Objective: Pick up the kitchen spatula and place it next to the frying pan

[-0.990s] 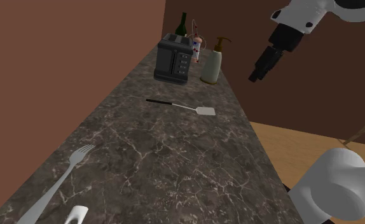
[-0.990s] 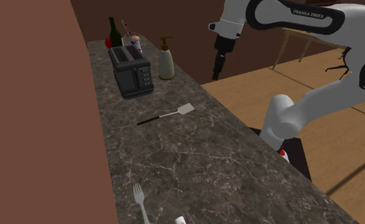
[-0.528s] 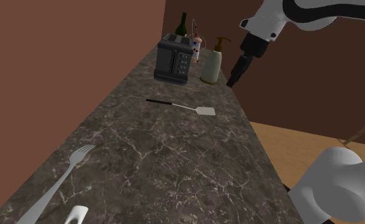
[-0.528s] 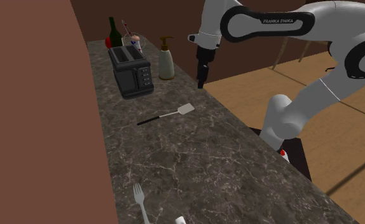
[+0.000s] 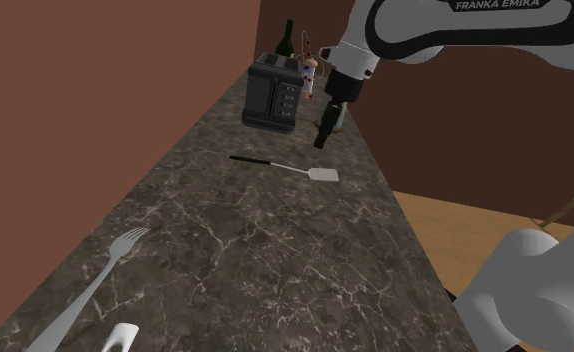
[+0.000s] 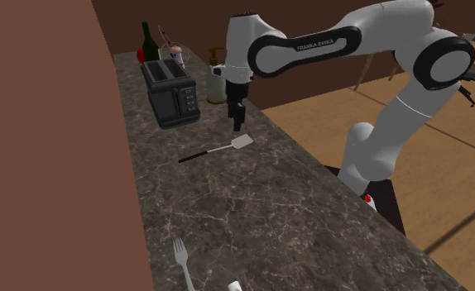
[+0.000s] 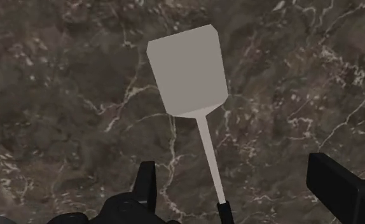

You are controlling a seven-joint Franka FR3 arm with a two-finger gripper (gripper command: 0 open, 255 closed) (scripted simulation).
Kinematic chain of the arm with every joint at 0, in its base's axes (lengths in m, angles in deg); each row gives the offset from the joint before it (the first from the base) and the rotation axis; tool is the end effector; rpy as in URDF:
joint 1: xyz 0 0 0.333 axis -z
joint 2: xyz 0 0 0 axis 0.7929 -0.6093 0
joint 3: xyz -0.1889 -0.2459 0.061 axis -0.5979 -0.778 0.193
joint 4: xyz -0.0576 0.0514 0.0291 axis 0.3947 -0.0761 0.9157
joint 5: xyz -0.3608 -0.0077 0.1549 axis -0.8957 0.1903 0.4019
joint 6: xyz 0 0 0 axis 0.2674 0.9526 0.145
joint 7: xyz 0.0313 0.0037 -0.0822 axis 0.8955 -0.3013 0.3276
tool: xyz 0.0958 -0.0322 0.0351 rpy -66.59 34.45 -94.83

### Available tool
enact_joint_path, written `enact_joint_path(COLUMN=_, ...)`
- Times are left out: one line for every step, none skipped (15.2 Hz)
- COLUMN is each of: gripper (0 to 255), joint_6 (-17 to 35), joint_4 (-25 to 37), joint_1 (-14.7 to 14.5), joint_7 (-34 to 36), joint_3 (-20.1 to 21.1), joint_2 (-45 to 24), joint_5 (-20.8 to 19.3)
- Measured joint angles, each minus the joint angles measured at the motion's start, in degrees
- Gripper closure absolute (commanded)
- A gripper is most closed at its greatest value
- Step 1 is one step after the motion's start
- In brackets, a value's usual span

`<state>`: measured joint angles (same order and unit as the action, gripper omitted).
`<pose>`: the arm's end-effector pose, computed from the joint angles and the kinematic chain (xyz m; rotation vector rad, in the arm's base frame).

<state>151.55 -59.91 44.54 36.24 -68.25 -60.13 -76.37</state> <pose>0.4597 0.0755 0.5507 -2.9576 -0.8839 -0.1427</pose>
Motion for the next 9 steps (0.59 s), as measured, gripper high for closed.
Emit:
enact_joint_path(gripper=0, joint_6=0.6, joint_4=1.1, joint_1=-0.4, joint_7=-1.4, joint_3=0.1, joint_2=-2.0, joint_5=-0.2)
enact_joint_path(gripper=0, joint_6=1.3, joint_4=2.6, joint_1=-0.9, joint_7=-2.3, joint_3=0.5, joint_2=-4.4, joint_5=-0.4)
enact_joint_path(gripper=0, joint_6=2.0, joint_4=3.2, joint_1=-1.3, joint_7=-3.3, joint_3=0.9, joint_2=-6.0, joint_5=-0.6)
enact_joint_path(gripper=0, joint_6=2.5, joint_4=4.5, joint_1=-1.6, joint_7=-4.6, joint_3=1.0, joint_2=-8.0, joint_5=-0.9)
enact_joint_path(gripper=0, joint_6=3.4, joint_4=5.4, joint_1=-2.0, joint_7=-5.8, joint_3=1.3, joint_2=-10.1, joint_5=-1.1)
enact_joint_path(gripper=0, joint_6=4.0, joint_4=6.0, joint_1=-2.5, joint_7=-6.3, joint_3=1.8, joint_2=-11.4, joint_5=-1.3)
enact_joint_path(gripper=0, joint_6=4.6, joint_4=6.2, joint_1=-2.6, joint_7=-6.8, joint_3=1.9, joint_2=-12.3, joint_5=-1.4)
enact_joint_path(gripper=0, joint_6=5.2, joint_4=6.0, joint_1=-2.7, joint_7=-7.0, joint_3=2.0, joint_2=-12.7, joint_5=-1.5)
enact_joint_path(gripper=0, joint_6=5.8, joint_4=5.3, joint_1=-2.8, joint_7=-7.1, joint_3=2.0, joint_2=-12.8, joint_5=-1.5)
